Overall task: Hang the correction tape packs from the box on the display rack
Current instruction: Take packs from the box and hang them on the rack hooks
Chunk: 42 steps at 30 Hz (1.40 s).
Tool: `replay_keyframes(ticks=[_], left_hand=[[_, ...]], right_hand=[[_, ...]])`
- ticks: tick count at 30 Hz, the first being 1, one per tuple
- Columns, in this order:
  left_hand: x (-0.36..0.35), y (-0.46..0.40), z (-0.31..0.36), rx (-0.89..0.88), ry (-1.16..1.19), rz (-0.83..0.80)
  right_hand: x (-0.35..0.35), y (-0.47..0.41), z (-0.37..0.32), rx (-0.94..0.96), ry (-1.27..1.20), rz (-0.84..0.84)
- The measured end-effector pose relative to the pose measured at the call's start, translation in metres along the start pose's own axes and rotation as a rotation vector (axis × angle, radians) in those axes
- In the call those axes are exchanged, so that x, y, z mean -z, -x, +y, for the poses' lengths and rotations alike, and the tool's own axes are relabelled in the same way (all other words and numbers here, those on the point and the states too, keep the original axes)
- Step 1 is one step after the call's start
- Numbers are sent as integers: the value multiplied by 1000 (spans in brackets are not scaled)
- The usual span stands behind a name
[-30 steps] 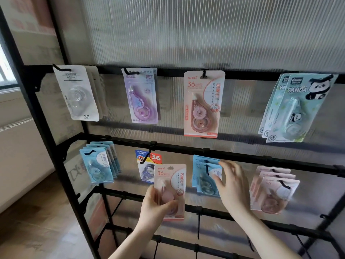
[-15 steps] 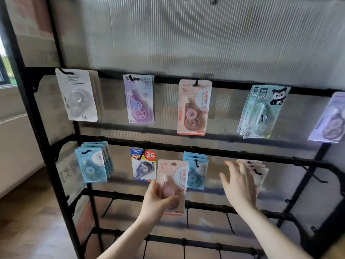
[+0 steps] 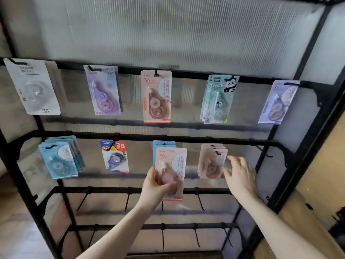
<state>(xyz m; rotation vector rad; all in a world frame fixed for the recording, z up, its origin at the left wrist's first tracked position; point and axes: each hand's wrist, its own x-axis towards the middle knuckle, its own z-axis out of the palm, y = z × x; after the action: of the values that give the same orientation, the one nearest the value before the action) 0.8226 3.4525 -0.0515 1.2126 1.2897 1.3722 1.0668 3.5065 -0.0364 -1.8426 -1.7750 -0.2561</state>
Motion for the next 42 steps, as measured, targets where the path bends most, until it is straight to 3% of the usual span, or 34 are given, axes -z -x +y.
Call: replay_keyframes(ticks=[5, 17, 42], left_hand=[[-51, 0, 1, 12, 12, -21], [-158, -6, -5, 66, -63, 17], [-176, -44, -34, 164, -90, 18]], right_hand=[[2, -6, 48, -26, 24, -70], [-3, -41, 125, 120, 10, -169], [-27, -52, 139, 92, 12, -216]])
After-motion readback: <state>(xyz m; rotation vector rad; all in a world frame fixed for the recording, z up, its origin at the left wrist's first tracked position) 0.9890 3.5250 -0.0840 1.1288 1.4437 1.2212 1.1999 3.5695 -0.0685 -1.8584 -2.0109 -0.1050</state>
